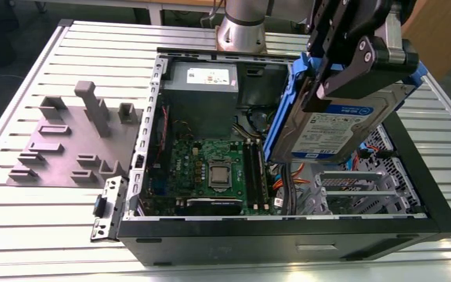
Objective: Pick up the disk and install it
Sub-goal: 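Insert the disk into the insertion slot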
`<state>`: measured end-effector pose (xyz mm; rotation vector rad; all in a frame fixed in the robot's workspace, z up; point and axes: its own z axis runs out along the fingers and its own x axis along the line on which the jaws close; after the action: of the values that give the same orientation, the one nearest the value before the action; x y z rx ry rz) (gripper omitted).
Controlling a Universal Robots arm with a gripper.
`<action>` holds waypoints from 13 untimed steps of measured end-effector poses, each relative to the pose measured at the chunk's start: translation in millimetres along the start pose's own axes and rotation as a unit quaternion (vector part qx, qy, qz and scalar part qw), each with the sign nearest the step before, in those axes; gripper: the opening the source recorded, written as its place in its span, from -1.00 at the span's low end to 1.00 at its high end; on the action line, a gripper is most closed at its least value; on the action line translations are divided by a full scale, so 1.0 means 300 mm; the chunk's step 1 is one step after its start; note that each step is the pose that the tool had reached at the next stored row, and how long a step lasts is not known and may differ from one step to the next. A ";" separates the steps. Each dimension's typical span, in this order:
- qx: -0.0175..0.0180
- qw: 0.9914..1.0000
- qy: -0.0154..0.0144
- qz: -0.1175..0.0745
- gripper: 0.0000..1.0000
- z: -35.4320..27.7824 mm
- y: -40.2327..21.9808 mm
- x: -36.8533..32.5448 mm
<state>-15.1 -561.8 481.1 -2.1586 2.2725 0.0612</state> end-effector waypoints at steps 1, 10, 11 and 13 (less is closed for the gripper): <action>0.000 1.000 0.000 0.000 -0.27 0.000 0.000 0.000; 0.000 1.000 0.000 0.000 -0.27 0.007 -0.002 0.013; 0.000 1.000 0.000 0.000 -0.27 0.008 -0.002 0.015; 0.000 1.000 0.000 0.000 -0.27 0.011 -0.004 0.019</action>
<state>-14.2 -567.3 477.5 -2.1589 2.2726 0.0606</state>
